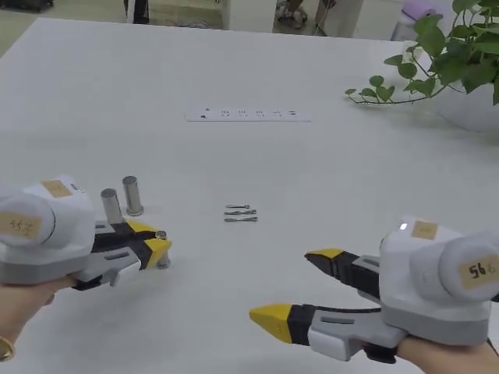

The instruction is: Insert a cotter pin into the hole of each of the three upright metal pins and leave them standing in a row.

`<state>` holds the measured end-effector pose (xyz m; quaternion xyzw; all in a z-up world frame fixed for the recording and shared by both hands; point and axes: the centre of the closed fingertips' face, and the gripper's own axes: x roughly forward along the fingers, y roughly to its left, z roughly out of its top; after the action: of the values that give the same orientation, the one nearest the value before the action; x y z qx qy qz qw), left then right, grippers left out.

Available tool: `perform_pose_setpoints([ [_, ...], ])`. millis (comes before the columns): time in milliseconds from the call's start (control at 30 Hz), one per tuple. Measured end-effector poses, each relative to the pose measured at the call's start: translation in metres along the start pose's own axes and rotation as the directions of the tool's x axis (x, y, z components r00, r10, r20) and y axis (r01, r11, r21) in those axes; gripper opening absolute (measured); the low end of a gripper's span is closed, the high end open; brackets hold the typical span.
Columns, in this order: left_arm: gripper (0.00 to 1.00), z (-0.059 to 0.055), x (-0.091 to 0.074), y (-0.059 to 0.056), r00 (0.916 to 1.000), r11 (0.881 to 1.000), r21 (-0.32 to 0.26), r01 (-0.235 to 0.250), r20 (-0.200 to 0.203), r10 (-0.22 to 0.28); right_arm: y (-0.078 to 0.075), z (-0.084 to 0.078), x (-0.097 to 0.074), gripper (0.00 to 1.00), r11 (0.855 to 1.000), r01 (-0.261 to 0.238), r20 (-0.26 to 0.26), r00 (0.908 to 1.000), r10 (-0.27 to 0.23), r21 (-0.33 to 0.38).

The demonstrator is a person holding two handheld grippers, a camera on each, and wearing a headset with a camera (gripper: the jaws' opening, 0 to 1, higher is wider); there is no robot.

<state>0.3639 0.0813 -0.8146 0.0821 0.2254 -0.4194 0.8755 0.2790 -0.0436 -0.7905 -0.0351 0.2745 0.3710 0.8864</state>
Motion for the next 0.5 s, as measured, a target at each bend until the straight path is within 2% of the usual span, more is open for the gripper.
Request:
perform_pose_setpoints([
  [167,0.15,-0.0011,0.0017,0.0018,0.9999,1.0,0.001,-0.012,-0.005,0.012,-0.0003,0.0003,-0.0005,0.7,1.0,0.003,0.002,1.0,-0.003,0.002],
  [500,0.21,0.0012,-0.0013,-0.0002,1.0,1.0,0.007,-0.009,-0.001,0.009,-0.0076,0.0046,-0.0035,0.67,1.0,0.004,0.017,0.9999,-0.005,0.026],
])
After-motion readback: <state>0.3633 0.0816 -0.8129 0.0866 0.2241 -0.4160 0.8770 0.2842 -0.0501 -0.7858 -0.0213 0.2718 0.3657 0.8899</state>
